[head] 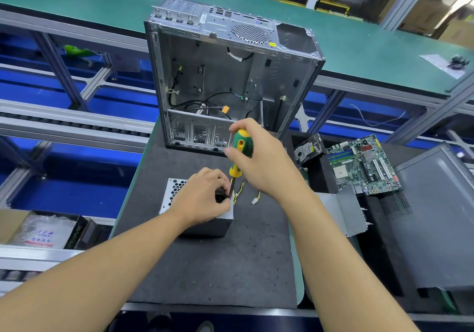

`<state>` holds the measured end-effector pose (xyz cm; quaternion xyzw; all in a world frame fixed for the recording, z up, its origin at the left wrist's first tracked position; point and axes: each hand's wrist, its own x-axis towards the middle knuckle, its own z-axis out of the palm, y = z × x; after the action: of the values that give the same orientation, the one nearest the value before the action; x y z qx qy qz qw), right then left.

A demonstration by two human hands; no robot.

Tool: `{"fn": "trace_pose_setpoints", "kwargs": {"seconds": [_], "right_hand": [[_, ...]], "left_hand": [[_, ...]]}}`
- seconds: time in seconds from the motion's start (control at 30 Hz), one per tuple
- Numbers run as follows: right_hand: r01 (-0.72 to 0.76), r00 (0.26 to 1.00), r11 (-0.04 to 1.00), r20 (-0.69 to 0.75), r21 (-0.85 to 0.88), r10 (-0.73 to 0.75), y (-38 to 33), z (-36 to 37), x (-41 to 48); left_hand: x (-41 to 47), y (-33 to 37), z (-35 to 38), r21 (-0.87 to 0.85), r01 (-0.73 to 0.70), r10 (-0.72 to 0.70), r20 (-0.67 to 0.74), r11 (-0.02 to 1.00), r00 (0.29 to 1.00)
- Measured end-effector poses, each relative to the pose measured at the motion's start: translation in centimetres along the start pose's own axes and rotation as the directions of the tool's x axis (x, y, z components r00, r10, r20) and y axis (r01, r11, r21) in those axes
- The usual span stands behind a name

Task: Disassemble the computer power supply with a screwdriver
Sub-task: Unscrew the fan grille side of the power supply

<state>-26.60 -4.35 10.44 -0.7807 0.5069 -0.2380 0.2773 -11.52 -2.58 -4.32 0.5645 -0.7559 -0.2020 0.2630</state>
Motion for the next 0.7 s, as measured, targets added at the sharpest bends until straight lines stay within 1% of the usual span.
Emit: {"fn": "trace_pose_setpoints", "kwargs": {"seconds": [0.13,0.27,0.33,0.4,0.43,0.5,0.53,0.6,0.67,0.7], "right_hand": [[0.05,0.999,0.999,-0.013,0.008,-0.05,0.3,0.0,-0.1],[0.081,0.989,0.991,-0.131,0.109,-0.066,0.2,0.0,-0.1],[0.089,0.976,0.978,-0.212,0.19,-0.047,0.2,-0.2,0.1],[0.105,0.957,0.963,-0.29,0.248,-0.029,0.7,-0.5,0.3],[0.108,0.95,0.959,-0.311,0.262,-0.022,1.1,-0.6,0.4],[0.097,0.957,0.953,-0.289,0.289,-0.009,2.0,-0.8,0.5],[0.097,0.966,0.955,-0.258,0.281,-0.022,2.5,-0.7,0.4],[0.124,0.981,0.971,-0.175,0.205,-0.088,3.6,-0.3,0.3],[0.137,0.99,0.985,-0.042,0.108,-0.133,4.7,0.3,0.1],[0.121,0.992,0.99,0.027,0.07,-0.124,5.2,0.8,0.1]], "left_hand": [[0.1,0.0,0.0,0.021,-0.006,0.006,0.003,1.0,1.0],[0.1,0.1,0.0,0.013,0.004,-0.004,0.015,1.0,1.0],[0.0,0.1,0.1,-0.047,0.029,-0.029,0.0,0.998,1.0],[0.0,-0.1,0.0,-0.188,0.093,-0.096,-0.005,0.978,0.995],[0.0,-0.2,-0.2,-0.266,0.145,-0.147,0.012,0.953,0.989],[0.3,-0.3,-0.6,-0.412,0.252,-0.247,0.065,0.875,0.967],[0.5,-0.3,-0.9,-0.47,0.273,-0.274,0.068,0.84,0.959],[1.1,0.2,-1.4,-0.597,0.27,-0.312,0.034,0.756,0.949],[1.8,1.2,-2.0,-0.732,0.266,-0.344,0.046,0.627,0.938],[2.0,1.7,-2.2,-0.809,0.275,-0.354,0.089,0.519,0.931]]}}
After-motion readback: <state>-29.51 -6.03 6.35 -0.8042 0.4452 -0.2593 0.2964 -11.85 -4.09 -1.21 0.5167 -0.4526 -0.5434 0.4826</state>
